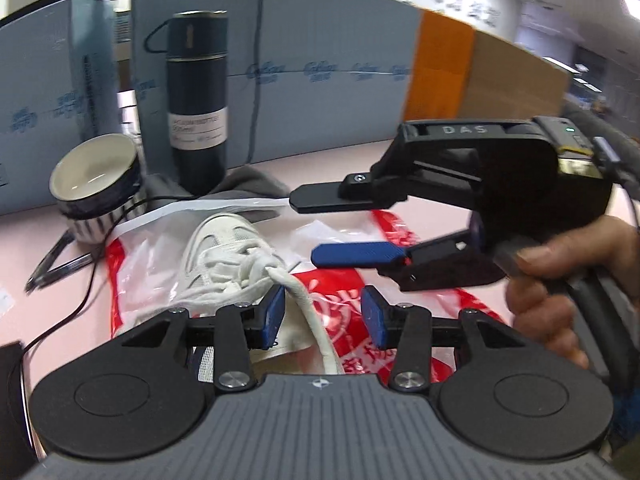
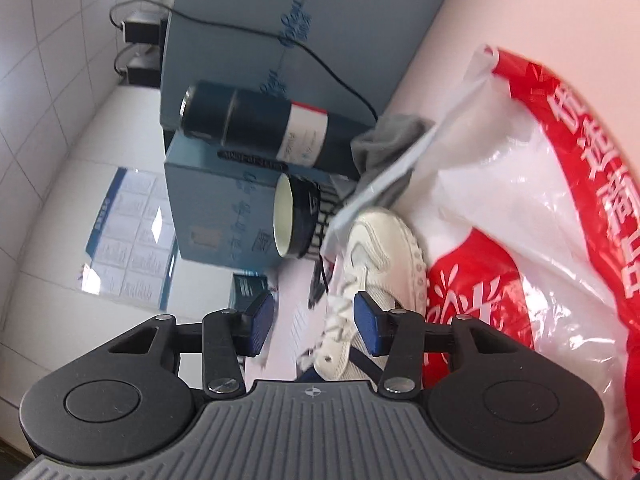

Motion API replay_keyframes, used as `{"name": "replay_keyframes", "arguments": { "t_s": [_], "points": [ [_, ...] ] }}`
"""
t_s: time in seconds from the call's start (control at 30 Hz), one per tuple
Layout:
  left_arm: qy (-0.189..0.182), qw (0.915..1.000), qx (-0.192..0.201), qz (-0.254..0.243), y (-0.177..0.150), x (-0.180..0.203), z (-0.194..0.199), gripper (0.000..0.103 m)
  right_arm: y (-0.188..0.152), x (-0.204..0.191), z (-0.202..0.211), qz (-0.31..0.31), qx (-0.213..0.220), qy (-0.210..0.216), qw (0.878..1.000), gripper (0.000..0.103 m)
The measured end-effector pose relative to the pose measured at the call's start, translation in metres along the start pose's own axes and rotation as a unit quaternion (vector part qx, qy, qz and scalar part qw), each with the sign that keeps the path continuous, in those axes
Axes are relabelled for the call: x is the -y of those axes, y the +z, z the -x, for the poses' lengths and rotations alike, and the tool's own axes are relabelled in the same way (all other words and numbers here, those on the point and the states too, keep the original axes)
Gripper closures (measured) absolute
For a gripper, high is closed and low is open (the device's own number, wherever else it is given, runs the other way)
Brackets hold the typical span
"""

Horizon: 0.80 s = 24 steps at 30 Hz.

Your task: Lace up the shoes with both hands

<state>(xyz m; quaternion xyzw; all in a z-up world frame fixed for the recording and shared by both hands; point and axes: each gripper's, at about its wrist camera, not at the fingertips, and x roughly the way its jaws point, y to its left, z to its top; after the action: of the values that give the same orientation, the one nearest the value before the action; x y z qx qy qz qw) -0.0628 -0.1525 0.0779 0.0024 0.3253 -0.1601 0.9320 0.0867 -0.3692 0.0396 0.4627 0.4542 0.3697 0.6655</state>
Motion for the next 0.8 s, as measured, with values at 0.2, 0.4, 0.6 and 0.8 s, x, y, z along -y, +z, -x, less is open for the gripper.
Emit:
{"name": "replay_keyframes", "arguments": {
  "t_s": [0.2, 0.4, 0.6, 0.8],
  "points": [
    [0.05, 0.9982, 0.012, 0.032, -0.005, 0.008, -0.012, 0.079, -0.002, 0.008, -0.006, -0.011, -0.009, 0.007, 1.0, 0.06],
    [0.061, 0.997, 0.014, 0.046, -0.004, 0.004, -0.015, 0.09, -0.004, 0.01, -0.014, -0.01, -0.025, 0.013, 1.0, 0.068],
    [0.064, 0.9966, 0.012, 0.049, -0.004, 0.003, -0.017, 0.089, -0.007, 0.009, -0.018, 0.003, -0.026, -0.004, 1.0, 0.085],
    [0.062, 0.9971, 0.012, 0.043, -0.005, 0.004, -0.018, 0.089, -0.008, 0.01, -0.013, 0.004, -0.018, -0.001, 1.0, 0.099]
  ]
}}
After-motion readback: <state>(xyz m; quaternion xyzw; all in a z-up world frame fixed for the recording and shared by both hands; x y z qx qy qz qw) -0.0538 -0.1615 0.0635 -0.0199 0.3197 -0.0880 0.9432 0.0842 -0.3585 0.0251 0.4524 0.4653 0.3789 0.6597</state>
